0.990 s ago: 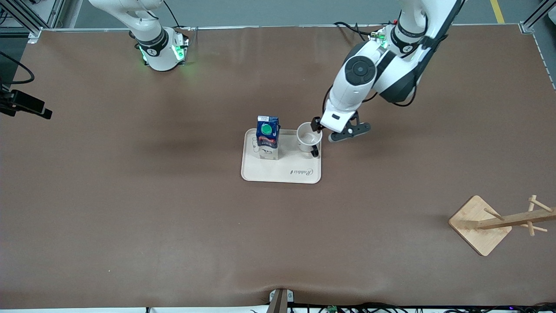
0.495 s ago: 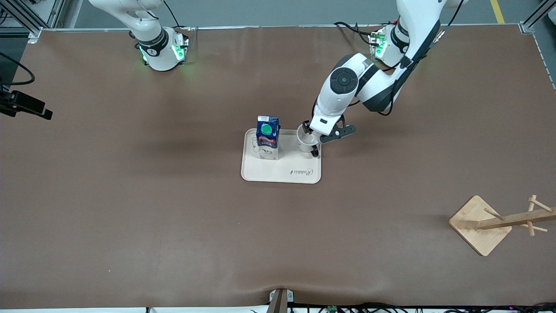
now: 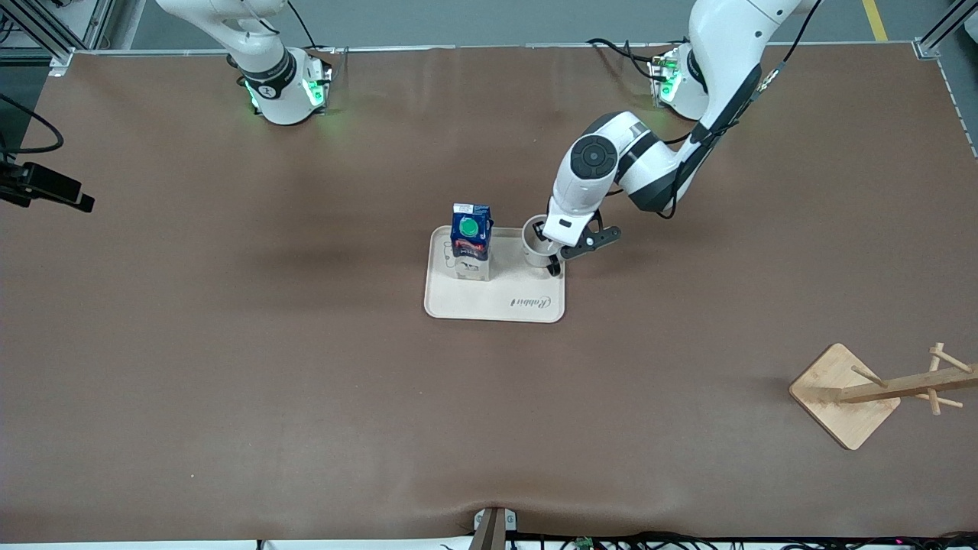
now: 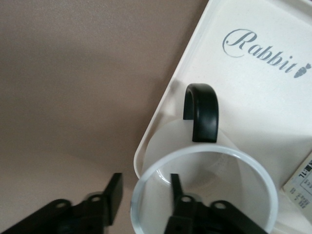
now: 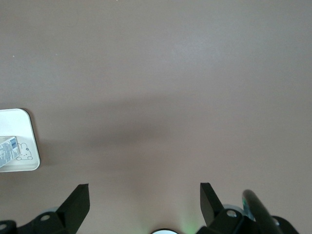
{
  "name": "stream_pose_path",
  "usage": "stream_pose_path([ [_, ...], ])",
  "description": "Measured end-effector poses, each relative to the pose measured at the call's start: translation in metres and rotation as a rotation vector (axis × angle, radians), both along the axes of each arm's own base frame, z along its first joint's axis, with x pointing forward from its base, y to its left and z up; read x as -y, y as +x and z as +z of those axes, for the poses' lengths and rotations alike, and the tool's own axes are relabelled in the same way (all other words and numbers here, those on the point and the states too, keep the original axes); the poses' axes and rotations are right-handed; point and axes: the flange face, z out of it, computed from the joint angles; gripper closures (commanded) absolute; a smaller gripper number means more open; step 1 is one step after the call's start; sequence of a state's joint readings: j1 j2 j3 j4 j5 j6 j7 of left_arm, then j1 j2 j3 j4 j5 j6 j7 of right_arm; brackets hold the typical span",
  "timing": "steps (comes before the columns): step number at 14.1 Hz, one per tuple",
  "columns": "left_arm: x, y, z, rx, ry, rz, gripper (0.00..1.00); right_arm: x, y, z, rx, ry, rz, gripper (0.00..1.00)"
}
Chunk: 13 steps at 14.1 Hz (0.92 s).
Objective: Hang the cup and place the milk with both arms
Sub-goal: 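Close the left gripper on the white mug rim and lift it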
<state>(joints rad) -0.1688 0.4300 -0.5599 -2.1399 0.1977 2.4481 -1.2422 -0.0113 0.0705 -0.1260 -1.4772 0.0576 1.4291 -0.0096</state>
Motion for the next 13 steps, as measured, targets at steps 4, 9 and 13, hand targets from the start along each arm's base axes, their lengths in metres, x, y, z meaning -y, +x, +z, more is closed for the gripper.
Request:
stream_pose_path([
  [4,0.001,0.004,0.003,0.008,-0.007,0.006,1.0,0.005,0.01,-0.022,-0.04,0.001,-0.008,0.0],
  [9,0.004,0.035,0.036,0.065,-0.034,0.026,1.0,0.0,0.024,-0.045,-0.06,0.0,0.001,0.0],
  [13,-0.008,0.072,0.107,0.115,0.009,-0.025,1.0,-0.015,0.035,-0.065,-0.083,0.0,0.028,0.0],
])
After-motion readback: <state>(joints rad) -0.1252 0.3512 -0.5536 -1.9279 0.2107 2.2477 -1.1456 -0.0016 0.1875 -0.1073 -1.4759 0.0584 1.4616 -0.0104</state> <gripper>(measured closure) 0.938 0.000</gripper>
